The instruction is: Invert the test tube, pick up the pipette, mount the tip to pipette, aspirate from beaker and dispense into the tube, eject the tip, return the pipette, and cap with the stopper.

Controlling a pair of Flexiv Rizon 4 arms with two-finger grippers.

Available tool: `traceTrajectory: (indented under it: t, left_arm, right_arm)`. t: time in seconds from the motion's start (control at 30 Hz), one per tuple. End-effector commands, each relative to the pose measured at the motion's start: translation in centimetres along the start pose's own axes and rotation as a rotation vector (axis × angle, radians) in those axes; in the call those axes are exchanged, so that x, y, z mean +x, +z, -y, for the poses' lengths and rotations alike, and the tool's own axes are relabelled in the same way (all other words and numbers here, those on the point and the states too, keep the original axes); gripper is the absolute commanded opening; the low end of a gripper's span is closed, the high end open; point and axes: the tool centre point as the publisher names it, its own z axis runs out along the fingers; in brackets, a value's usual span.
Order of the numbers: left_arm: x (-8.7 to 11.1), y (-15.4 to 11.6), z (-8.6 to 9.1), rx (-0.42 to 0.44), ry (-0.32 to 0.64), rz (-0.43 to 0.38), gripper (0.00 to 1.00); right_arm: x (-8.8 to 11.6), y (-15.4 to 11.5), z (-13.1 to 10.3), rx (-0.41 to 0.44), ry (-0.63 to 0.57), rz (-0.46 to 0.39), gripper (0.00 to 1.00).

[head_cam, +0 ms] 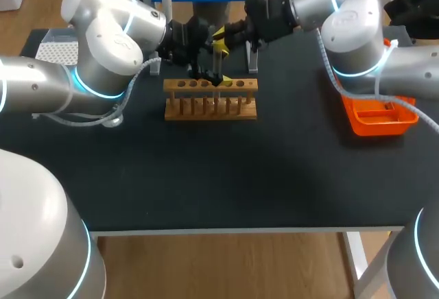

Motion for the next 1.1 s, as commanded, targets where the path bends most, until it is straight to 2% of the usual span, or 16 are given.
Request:
traceTrajectory:
  t: [0.03,0.67,0.77,0.8,1.1]
  left_arm:
    - [-0.1,0.0,0.0,-0.001,0.0,-0.003,1.0]
    - [-0.1,0.0,0.0,-0.001,0.0,-0.003,1.0]
    - [-0.1,0.0,0.0,-0.001,0.0,-0.003,1.0]
    - [-0.1,0.0,0.0,-0.001,0.0,-0.003,1.0]
    - [-0.1,0.0,0.0,-0.001,0.0,-0.003,1.0]
  right_arm:
    - [0.0,0.2,0.2,0.003,0.001,-0.001,0.0]
    - [0.5,0.3,0.9,0.026,0.001,-0.005,0.0]
    - [0.5,0.2,1.0,0.027,0.006,0.002,0.54]
    - [0.5,0.1,1.0,0.022,0.01,0.009,0.98]
    - [-0.2,-2.0,0.8,-0.131,0.036,0.031,1.0]
